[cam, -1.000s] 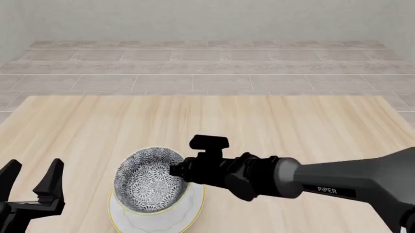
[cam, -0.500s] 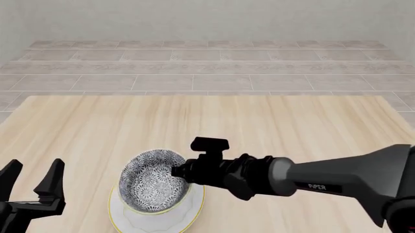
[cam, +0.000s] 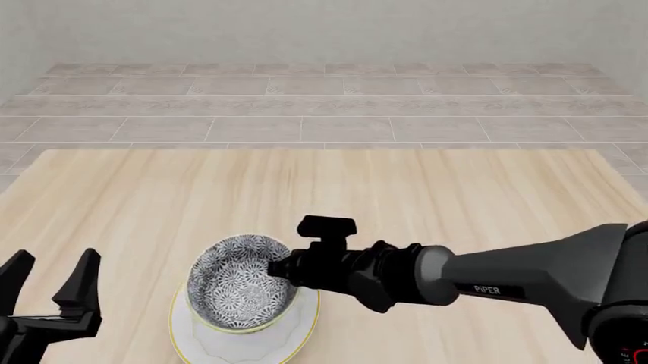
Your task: Put the bowl on the plate.
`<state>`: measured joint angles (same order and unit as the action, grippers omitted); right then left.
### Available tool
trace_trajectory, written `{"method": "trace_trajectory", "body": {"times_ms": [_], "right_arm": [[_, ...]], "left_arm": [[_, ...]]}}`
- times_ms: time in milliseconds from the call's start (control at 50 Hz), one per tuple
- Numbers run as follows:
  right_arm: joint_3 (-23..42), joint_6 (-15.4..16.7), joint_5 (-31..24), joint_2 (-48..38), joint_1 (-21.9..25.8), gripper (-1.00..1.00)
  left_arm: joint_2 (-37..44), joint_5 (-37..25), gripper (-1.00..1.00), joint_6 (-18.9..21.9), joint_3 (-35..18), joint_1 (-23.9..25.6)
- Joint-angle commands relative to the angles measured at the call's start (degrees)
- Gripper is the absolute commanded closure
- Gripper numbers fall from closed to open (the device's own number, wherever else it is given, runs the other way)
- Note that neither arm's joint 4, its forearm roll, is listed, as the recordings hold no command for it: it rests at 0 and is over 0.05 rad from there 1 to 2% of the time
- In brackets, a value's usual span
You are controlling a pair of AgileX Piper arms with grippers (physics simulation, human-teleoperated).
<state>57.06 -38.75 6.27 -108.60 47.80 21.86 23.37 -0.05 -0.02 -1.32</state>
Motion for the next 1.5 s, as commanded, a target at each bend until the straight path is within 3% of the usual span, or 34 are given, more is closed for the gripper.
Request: {"method": "trace_trajectory", "body": {"times_ms": [20, 260, 280, 560, 1060, 1500], "right_arm": [[-0.63, -0.99, 1.16, -1.4, 1.2, 1.0], [-1.51, -0.28, 2.41, -0.34, 2.06, 1.0], [-1.33, 0.15, 2.11, -0.3, 1.93, -1.0], [-1.39, 0.73, 1.72, 0.63, 2.5, -1.0], [-1.52, 8.49, -9.85, 15.74, 1.76, -1.0], [-2.19, 10.36, -13.22, 21.31, 1.66, -1.0]], "left_arm": [[-0.3, -0.23, -1.0, 0.0, 0.0, -0.06], [-0.41, -0.21, -1.0, 0.07, 0.0, -0.07], [-0.37, -0.16, -1.0, 0.05, 0.0, -0.09], [0.84, 1.05, -1.0, 0.05, 0.0, -0.03], [4.88, 5.03, -1.0, 0.45, -0.03, 0.15], [6.86, 6.99, -1.0, 0.46, -0.15, 0.15]]}}
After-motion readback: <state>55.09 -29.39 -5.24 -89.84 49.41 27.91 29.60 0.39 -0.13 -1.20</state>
